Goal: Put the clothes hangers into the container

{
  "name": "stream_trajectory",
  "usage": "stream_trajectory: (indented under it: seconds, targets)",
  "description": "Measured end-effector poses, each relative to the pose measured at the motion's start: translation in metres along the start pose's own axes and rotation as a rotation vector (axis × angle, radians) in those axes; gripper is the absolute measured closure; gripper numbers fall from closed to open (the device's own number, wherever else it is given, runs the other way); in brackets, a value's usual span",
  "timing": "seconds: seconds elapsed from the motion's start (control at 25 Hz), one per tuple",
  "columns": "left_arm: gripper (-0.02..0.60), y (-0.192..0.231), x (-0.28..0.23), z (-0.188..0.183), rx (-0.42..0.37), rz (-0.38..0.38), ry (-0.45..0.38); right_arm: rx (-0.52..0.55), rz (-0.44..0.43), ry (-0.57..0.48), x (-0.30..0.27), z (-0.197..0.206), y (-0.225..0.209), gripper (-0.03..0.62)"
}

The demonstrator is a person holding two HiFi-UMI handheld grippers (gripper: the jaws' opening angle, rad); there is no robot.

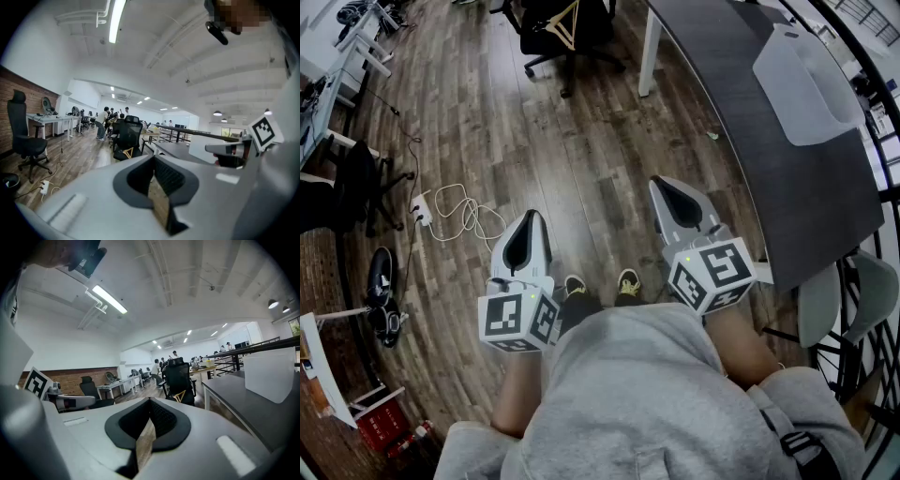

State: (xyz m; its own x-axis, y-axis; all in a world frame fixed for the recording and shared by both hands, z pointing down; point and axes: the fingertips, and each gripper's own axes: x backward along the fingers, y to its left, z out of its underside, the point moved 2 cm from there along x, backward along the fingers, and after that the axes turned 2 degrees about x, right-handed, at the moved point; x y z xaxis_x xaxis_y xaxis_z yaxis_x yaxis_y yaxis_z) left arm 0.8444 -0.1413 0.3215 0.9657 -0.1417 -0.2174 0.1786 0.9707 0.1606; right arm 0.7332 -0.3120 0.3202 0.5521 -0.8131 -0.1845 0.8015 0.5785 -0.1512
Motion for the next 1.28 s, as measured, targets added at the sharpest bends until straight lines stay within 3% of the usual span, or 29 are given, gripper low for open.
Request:
stream_trajectory:
  seconds: [0.44, 0.76, 1.28]
  targets:
    - [0.572, -0.025, 0.024, -0.009, 0.000, 0.002, -0.024, -0.006, -0.003, -0.017, 0.034, -0.004, -0.006, 0.595]
    - [0.572, -0.038, 0.032, -0.014, -0.044, -0.057, -0.013, -0.067, -0.030, -0.012, 0.044, -0.006, -0.020, 0.595]
    - [0.572, -0.058, 0.014, -0.008, -0.048, 0.002, 0.017, -0.064, -0.093, -0.044, 0.034, -0.012, -0.029, 0.595]
